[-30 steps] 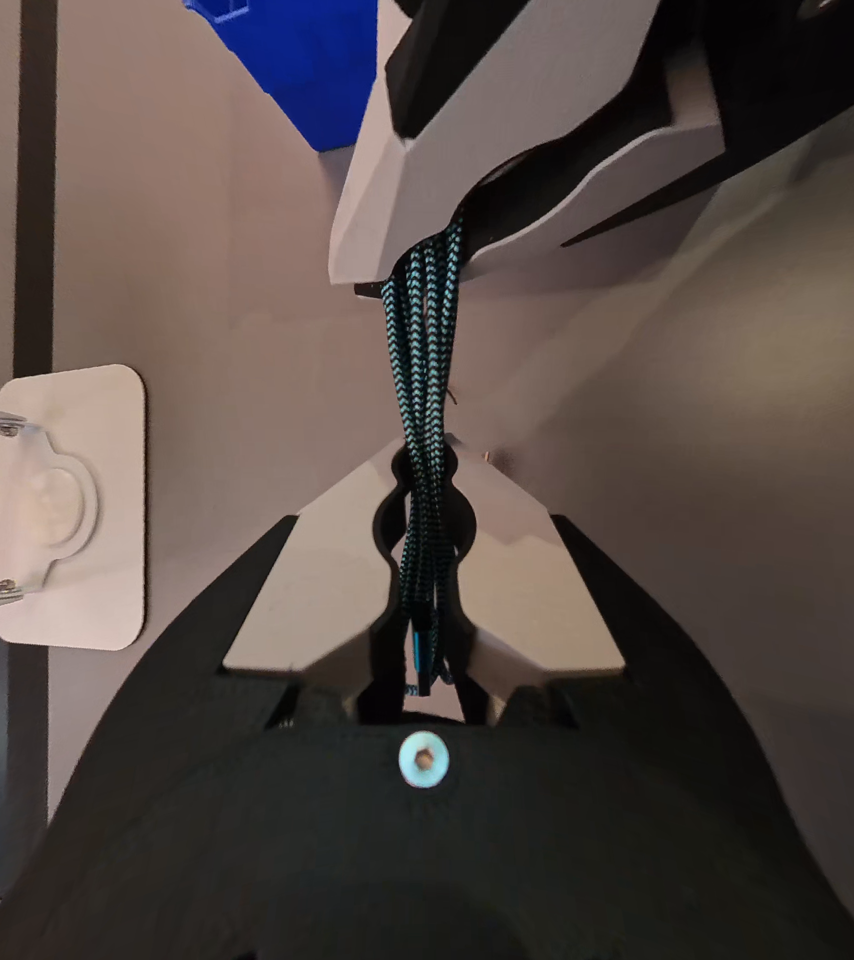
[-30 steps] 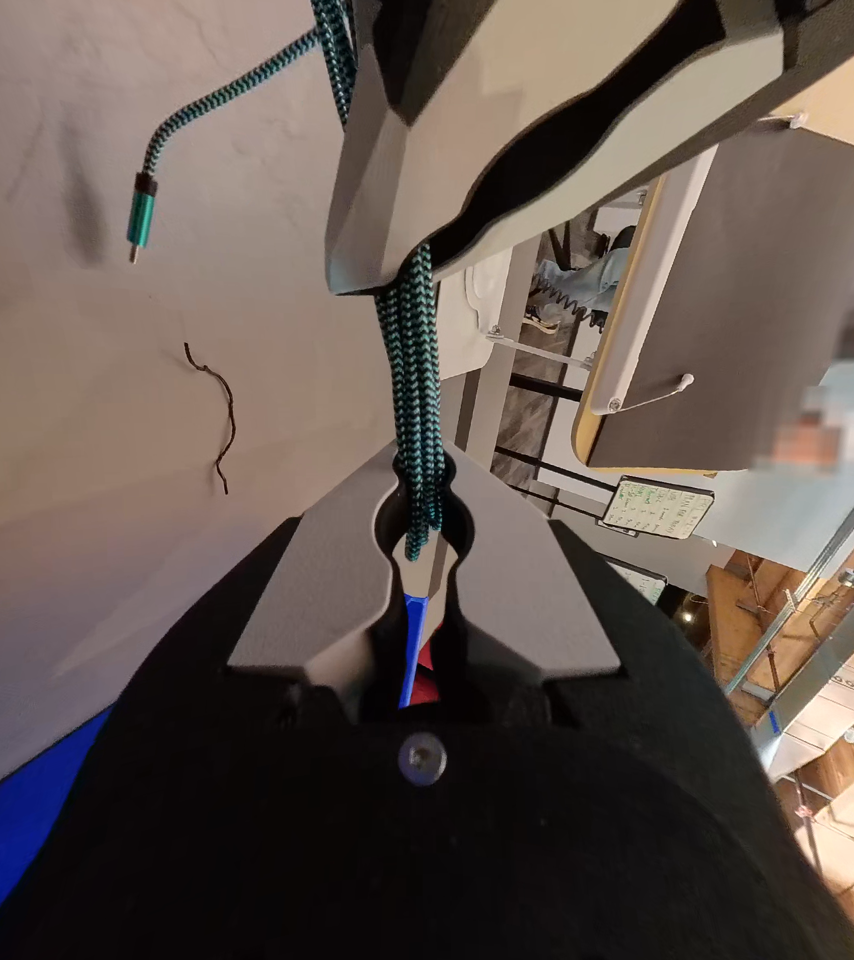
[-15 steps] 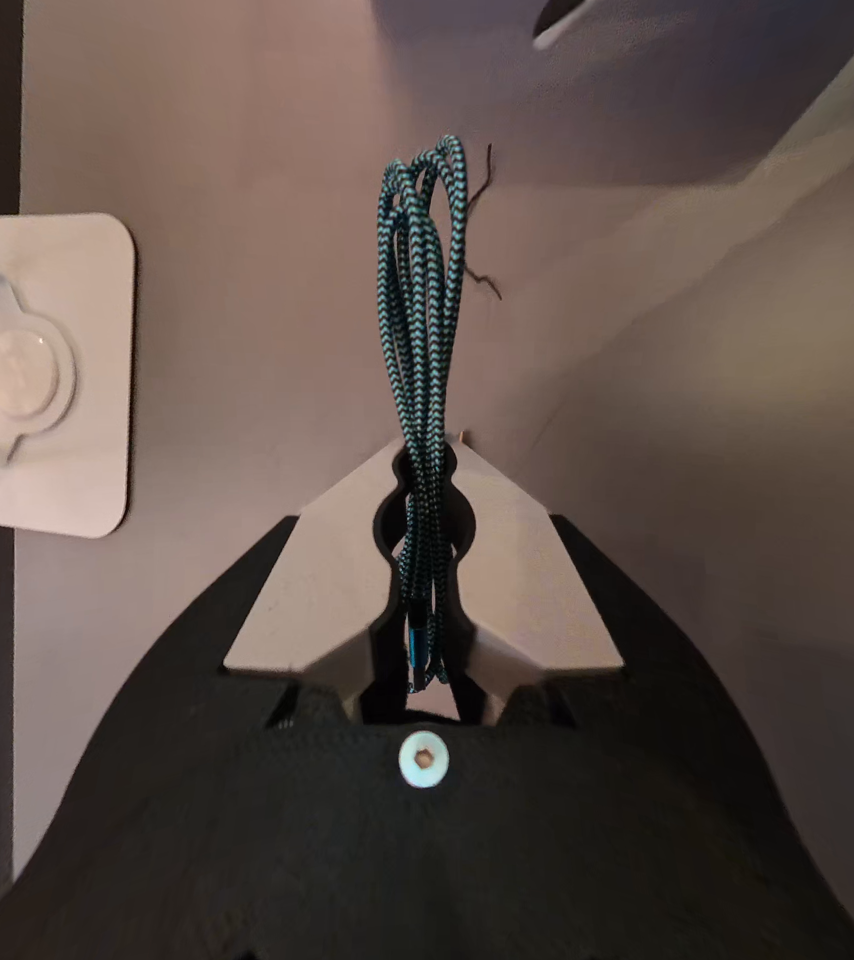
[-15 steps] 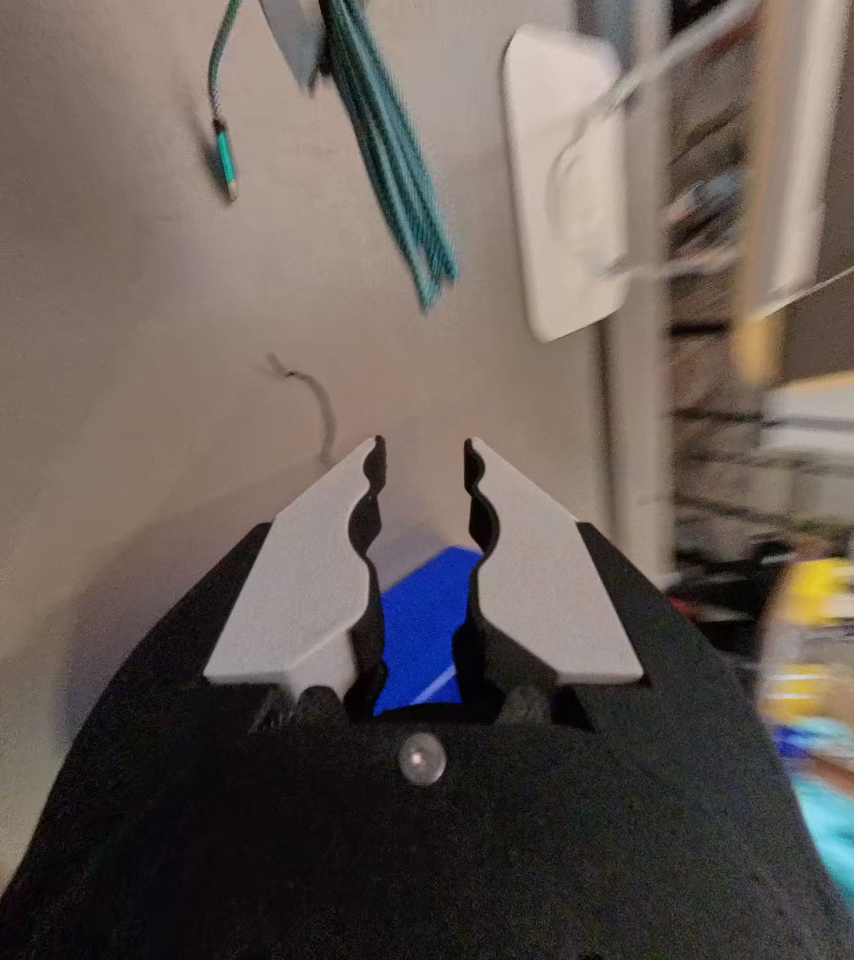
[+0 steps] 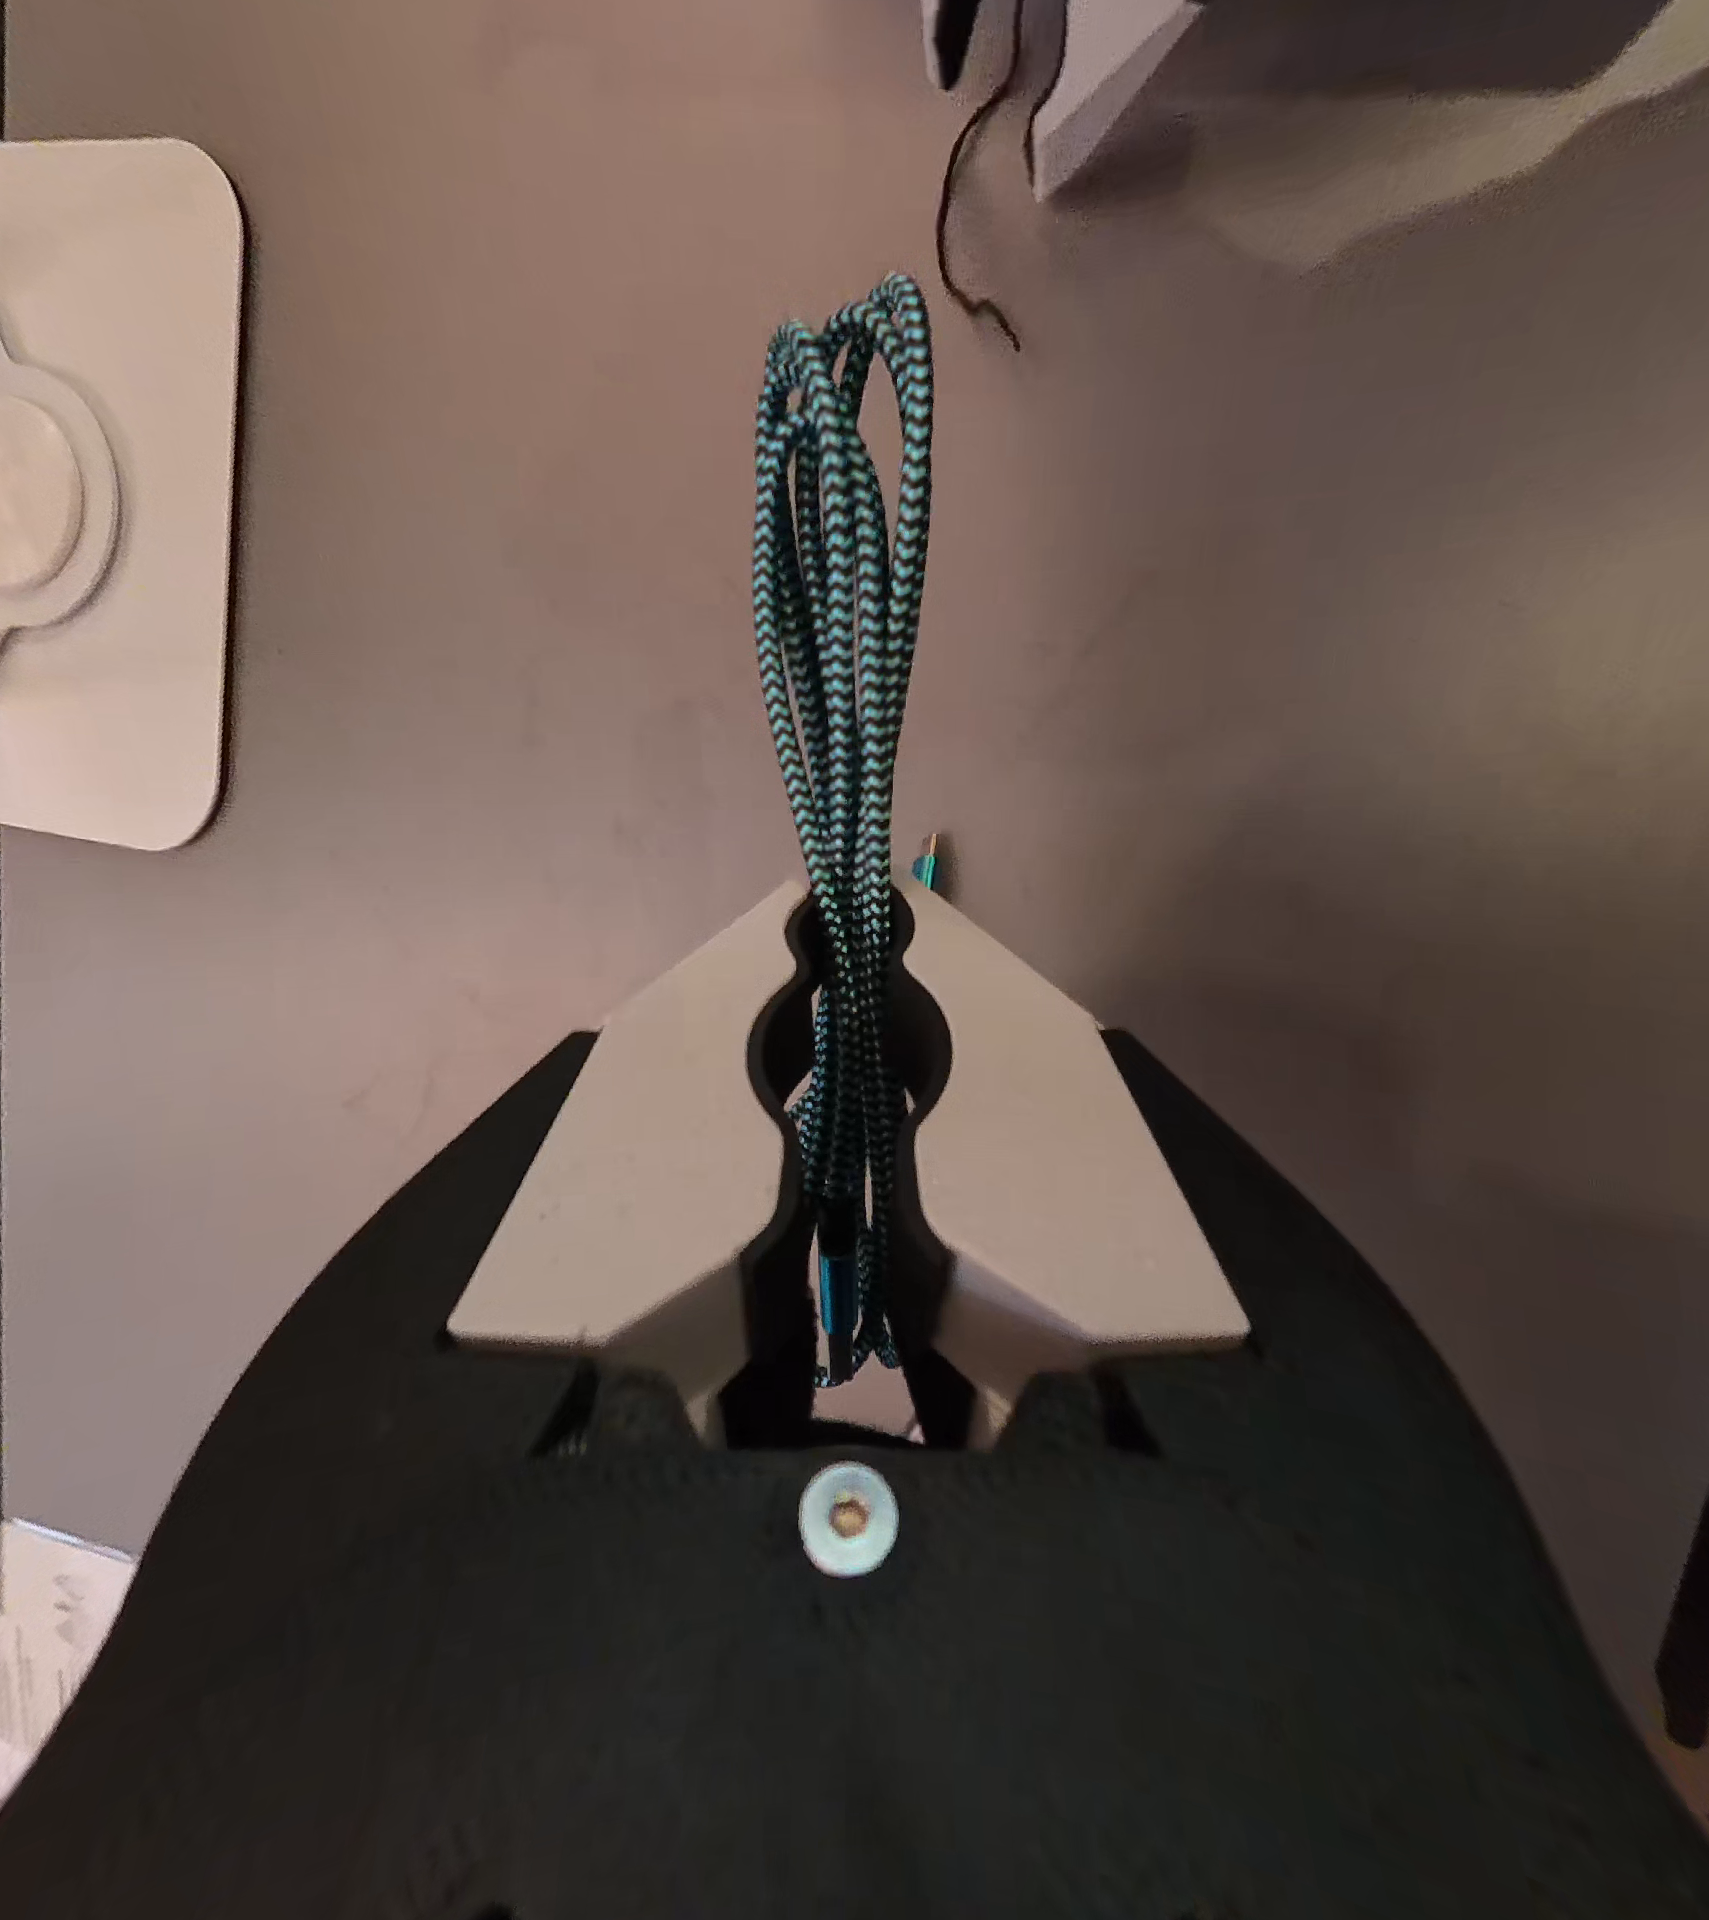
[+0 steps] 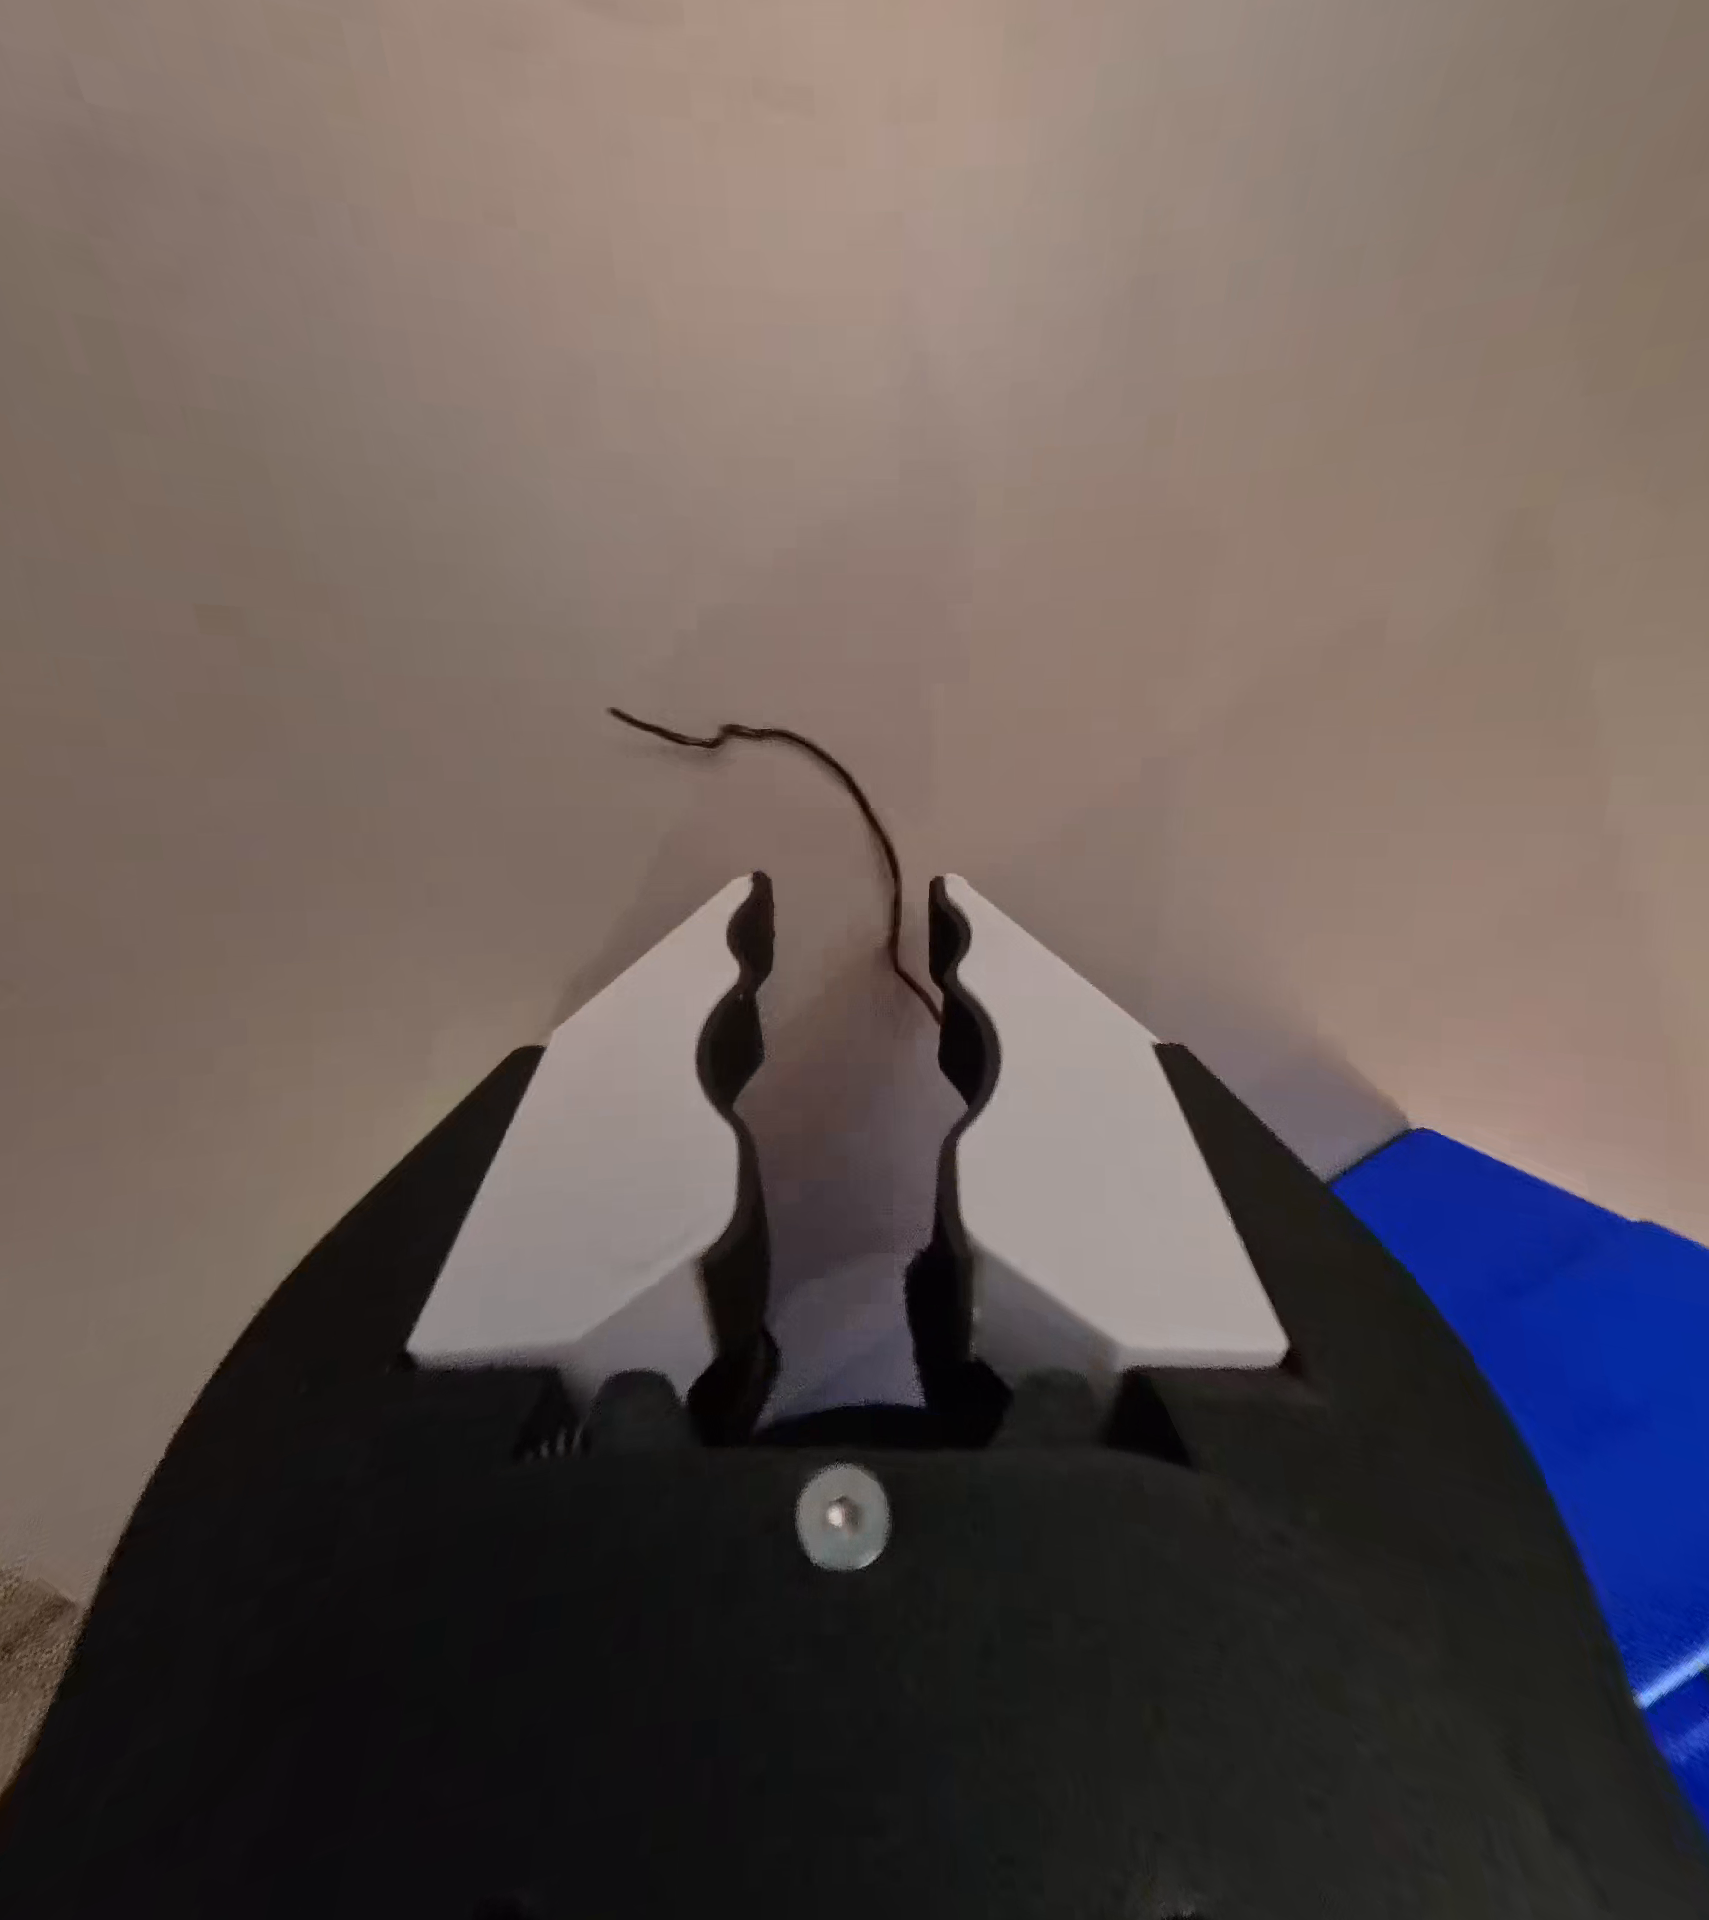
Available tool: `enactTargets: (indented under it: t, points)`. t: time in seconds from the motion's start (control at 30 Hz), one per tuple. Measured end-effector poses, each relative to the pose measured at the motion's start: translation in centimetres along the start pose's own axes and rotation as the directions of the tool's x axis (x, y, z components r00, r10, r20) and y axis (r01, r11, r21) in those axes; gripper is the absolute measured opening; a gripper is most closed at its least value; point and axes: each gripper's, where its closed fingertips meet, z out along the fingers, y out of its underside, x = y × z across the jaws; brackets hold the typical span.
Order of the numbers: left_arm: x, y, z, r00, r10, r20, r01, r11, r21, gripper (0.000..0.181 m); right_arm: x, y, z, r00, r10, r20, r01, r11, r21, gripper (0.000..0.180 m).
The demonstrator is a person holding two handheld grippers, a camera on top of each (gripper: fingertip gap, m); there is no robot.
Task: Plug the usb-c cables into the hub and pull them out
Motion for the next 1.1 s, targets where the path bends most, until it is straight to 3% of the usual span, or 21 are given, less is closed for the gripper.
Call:
enactTargets:
  t: [0.1,0.17,0.27,0.4,0.53,0.6,0.67,0.7,0.77,0.83,0.93,1.0,1.07,1.1]
  points:
    - [0.2,0.6,-0.1,1.000,-0.008,-0.001,0.008,1.000,0.001,0.003,0.9,0.0,0.8,1.000,0.010,0.016,-0.009,0.999,-0.033,0.016]
    - [0.2,1.1,-0.2,1.000,-0.015,0.000,0.015,1.000,0.002,0.003,0.0,-0.5,1.0,0.994,0.007,0.112,-0.003,0.999,-0.037,0.000]
    - [0.1,1.6,-0.4,1.000,-0.023,0.000,0.023,1.000,0.003,0.003,0.2,-1.2,1.3,0.985,-0.012,0.172,0.021,0.998,-0.054,0.000]
    - [0.2,2.2,-0.6,1.000,-0.027,0.003,0.027,1.000,-0.002,0.003,-1.5,-2.7,1.4,0.936,-0.202,0.287,0.213,0.977,-0.010,0.000]
    - [0.5,2.8,-1.1,1.000,-0.024,0.006,0.024,1.000,-0.008,0.003,-3.4,-4.3,1.5,0.810,-0.516,0.279,0.531,0.847,0.025,0.000]
    - [0.6,3.2,-1.2,1.000,-0.025,0.008,0.025,1.000,-0.016,0.003,-5.6,-5.4,1.4,0.678,-0.688,0.258,0.695,0.715,0.081,0.000]
    - [0.6,3.6,-1.4,1.000,-0.028,0.009,0.028,0.999,-0.020,0.003,-7.4,-6.1,1.3,0.590,-0.764,0.260,0.769,0.630,0.104,0.000]
    - [0.7,3.7,-1.5,1.000,-0.030,0.009,0.030,0.999,-0.022,0.003,-7.7,-6.4,1.1,0.588,-0.767,0.258,0.774,0.626,0.098,0.001]
    - [0.6,4.0,-1.7,0.999,-0.034,0.014,0.035,0.999,-0.020,0.003,-7.8,-7.2,0.4,0.678,-0.686,0.262,0.687,0.719,0.106,0.044]
    - [0.6,4.2,-1.9,0.999,-0.041,0.015,0.041,0.999,-0.014,0.003,-7.5,-7.5,-0.5,0.784,-0.563,0.259,0.556,0.824,0.110,0.051]
    - [0.6,4.4,-2.0,0.999,-0.046,0.016,0.046,0.999,-0.009,0.003,-8.2,-8.4,-2.2,0.920,-0.266,0.289,0.218,0.958,0.186,0.085]
    - [0.7,4.5,-1.9,0.999,-0.045,0.013,0.045,0.999,-0.008,0.003,-8.9,-8.2,-2.5,0.952,-0.102,0.289,0.042,0.978,0.206,0.085]
    - [0.9,4.7,-1.7,0.999,-0.045,0.009,0.045,0.999,-0.011,0.003,-9.7,-7.2,-2.1,0.963,-0.005,0.270,-0.047,0.981,0.186,0.092]
    - [0.9,4.7,-1.6,0.999,-0.044,0.010,0.044,0.999,-0.013,0.003,-9.9,-7.2,-1.8,0.967,0.036,0.253,-0.089,0.976,0.199,0.087]
